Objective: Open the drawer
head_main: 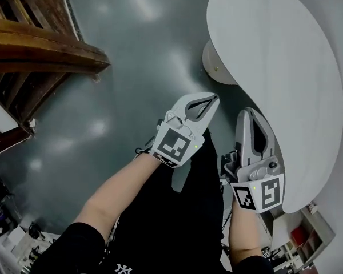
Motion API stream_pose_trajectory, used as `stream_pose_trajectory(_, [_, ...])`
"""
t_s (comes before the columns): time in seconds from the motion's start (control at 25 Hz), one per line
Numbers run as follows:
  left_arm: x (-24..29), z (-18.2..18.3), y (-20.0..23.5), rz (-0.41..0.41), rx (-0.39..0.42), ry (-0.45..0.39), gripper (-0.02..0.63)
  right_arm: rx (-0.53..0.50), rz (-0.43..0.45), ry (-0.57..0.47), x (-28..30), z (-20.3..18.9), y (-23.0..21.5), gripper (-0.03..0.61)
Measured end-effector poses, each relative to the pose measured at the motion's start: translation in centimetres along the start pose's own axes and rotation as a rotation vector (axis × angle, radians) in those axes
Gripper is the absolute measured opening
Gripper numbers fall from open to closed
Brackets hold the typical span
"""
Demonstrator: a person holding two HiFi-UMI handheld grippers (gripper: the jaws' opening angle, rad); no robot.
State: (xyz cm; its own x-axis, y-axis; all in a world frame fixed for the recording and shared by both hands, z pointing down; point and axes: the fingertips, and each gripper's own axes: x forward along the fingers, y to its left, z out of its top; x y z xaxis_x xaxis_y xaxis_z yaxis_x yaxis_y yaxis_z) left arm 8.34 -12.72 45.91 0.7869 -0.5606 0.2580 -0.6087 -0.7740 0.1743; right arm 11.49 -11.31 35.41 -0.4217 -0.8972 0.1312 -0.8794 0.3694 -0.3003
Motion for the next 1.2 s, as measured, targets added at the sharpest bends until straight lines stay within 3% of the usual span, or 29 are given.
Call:
stream_pose_trajectory(0.2, [5.3, -7.0, 2.0, 0.001, 0.014, 0.000, 0.011, -0.008, 0.019, 0.018, 1.2, -5.8, -2.0, 0.015])
stream_pose_trajectory(0.44, [10.4, -12.0, 3.5, -0.002, 0.051, 0.008, 0.012, -0.020, 0.024, 0.025, 2.5, -9.6, -4.6, 0.014])
stream_pose_trajectory(0.76, [15.2, -16.0, 5.4, -0.013, 0.104, 0.006, 0.123, -0.055, 0.036, 0.010, 4.0, -12.4, -6.6, 0.015])
stream_pose_trajectory(1.2, [20.0, -18.3, 6.7, -0.053, 0.163, 0.034, 0.150, -0.064, 0.028, 0.001, 4.5, -12.3, -9.1, 0.015])
